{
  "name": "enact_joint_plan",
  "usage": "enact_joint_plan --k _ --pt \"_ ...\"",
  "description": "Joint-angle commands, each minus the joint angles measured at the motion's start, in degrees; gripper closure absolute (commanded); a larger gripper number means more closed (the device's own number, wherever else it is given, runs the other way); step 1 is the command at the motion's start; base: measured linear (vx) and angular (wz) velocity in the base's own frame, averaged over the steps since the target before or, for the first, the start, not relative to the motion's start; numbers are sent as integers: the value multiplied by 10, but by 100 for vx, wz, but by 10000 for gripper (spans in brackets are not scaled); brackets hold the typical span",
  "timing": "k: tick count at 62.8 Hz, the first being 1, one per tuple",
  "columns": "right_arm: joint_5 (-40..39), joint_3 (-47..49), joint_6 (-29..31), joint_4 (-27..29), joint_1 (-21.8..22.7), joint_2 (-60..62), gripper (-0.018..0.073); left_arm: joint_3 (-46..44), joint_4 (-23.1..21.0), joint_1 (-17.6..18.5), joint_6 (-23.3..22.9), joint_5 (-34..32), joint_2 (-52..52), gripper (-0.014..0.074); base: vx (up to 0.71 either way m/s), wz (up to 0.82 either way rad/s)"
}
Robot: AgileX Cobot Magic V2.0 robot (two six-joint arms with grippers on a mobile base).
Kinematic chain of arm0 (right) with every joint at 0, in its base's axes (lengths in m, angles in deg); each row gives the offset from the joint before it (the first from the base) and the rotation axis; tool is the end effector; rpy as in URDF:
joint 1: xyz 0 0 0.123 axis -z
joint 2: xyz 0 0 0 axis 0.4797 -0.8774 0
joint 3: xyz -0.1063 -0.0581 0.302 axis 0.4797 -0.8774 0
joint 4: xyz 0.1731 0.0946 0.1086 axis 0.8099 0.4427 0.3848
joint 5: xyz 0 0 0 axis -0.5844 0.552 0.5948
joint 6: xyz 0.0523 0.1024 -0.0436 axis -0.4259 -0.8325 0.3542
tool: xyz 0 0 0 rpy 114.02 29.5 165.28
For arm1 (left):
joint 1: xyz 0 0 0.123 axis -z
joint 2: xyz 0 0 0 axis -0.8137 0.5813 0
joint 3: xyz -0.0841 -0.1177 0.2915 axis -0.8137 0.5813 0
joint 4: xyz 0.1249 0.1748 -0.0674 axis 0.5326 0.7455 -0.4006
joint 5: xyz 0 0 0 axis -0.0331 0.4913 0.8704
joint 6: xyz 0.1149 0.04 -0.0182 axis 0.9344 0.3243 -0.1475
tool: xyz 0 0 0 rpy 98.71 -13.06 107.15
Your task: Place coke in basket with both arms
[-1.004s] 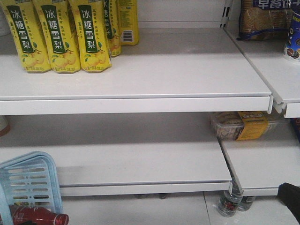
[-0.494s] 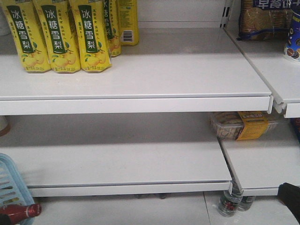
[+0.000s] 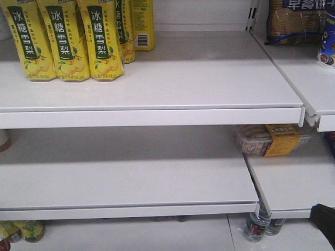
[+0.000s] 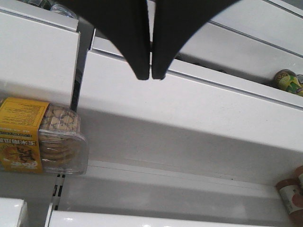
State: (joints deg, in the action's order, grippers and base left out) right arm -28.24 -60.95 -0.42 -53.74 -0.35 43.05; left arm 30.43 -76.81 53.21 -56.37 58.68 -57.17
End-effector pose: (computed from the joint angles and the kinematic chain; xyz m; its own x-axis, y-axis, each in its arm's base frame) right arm 0.0416 0.0083 0.2595 -0.3607 -0.0631 -0.9306 -0.3557 0.9316 0.0747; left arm 0.0155 -0.0036 0.1569 -0.3015 -0.3398 -0.8909 -0.0973 0.9404 -0.3258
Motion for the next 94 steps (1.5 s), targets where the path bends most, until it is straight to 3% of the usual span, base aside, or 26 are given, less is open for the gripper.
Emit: enact_joint_plan --k 1,4,9,30,42,58,64,77,94 --pt "-40 16 2 -10 2 -3 564 5 117 -4 -85 -89 -13 603 0 0" --pt "-40 16 2 -10 2 -3 564 5 148 -4 -126 -95 -13 603 0 0" --pt "-40 16 2 -10 2 -3 564 5 148 -4 -128 -102 -13 603 0 0" --pt "-41 16 2 -10 2 -3 564 5 145 -4 -104 -147 -13 603 0 0" --pt "-41 16 2 -10 2 -3 564 5 116 -4 -78 -186 -13 603 0 0" --pt "-41 16 2 -10 2 -3 564 5 117 -4 -76 -217 -13 603 0 0" --pt "-41 16 2 -10 2 -3 564 5 118 -4 -73 -221 -13 603 0 0" --pt "-41 16 2 -10 2 -3 564 5 122 -4 -16 -237 -13 603 0 0" --pt "-40 16 2 -10 2 -3 564 5 122 -4 -16 -238 -13 603 0 0"
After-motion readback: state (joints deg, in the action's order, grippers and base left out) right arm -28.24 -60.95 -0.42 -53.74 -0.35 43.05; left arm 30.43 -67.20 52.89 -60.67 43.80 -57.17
